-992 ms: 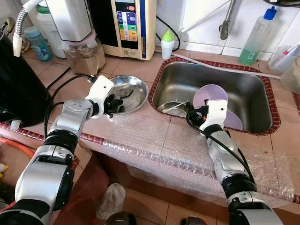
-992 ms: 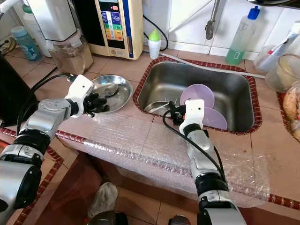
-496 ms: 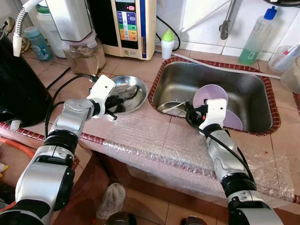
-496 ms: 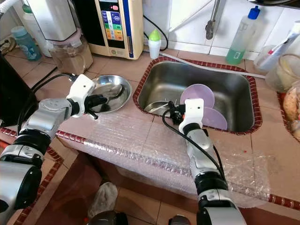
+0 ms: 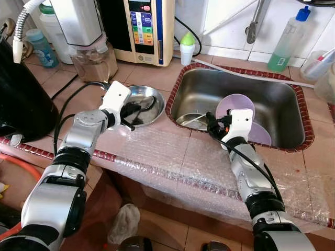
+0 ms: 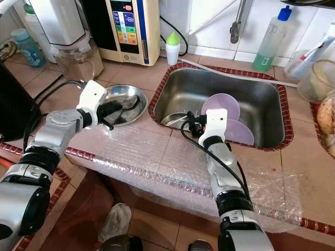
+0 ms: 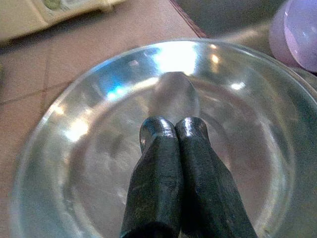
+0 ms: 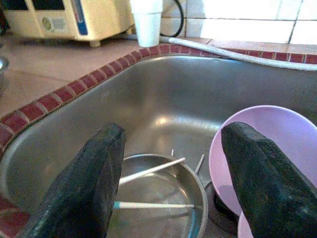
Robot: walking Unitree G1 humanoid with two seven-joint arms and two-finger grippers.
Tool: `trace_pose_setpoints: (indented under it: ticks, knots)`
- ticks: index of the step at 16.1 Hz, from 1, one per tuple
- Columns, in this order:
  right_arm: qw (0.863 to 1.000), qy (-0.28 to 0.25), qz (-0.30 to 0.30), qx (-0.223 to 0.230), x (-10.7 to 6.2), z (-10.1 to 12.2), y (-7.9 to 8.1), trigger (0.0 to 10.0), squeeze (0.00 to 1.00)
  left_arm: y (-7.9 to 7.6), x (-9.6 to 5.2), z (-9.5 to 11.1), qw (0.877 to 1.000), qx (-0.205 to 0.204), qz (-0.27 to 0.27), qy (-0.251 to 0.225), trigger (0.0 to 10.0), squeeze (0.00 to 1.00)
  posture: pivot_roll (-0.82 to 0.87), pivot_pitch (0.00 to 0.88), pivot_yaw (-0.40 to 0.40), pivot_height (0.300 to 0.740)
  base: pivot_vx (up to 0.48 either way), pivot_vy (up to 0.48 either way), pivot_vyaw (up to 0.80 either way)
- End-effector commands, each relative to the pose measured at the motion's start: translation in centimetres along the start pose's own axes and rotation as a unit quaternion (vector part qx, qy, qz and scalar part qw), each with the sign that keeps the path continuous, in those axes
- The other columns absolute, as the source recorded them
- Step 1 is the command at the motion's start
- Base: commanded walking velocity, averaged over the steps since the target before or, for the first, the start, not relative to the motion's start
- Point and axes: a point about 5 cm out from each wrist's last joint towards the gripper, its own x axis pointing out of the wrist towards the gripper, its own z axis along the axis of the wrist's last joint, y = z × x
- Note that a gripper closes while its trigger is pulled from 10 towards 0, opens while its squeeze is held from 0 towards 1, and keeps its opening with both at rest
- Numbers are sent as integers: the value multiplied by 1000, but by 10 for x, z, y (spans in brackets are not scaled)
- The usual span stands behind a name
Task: Kitchen organization
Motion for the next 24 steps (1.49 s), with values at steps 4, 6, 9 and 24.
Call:
trace_pose_setpoints:
  ticks: [4, 6, 9, 24]
  knots:
    - [998, -31, -4, 55, 8, 20, 1, 10000, 0, 9, -2, 33, 996, 16, 41, -82, 0, 0, -109, 19, 59, 740, 0, 0, 0]
    - [998, -31, -4, 53, 9, 20, 1, 10000, 0, 6, -2, 27, 998, 45, 18, -48, 6980, 0, -111, 18, 59, 740, 0, 0, 0]
    - [998, -27, -3, 53, 7, 17, 2, 10000, 0, 7, -6, 20, 999, 52, -13, -7, 10000, 1000, -105, 22, 61, 740, 0, 0, 0]
    - [999, -20, 5, 44, 4, 16, 6, 10000, 0, 8, -12, -17, 986, 50, -80, 138, 0, 447, -113, 25, 65, 740, 0, 0, 0]
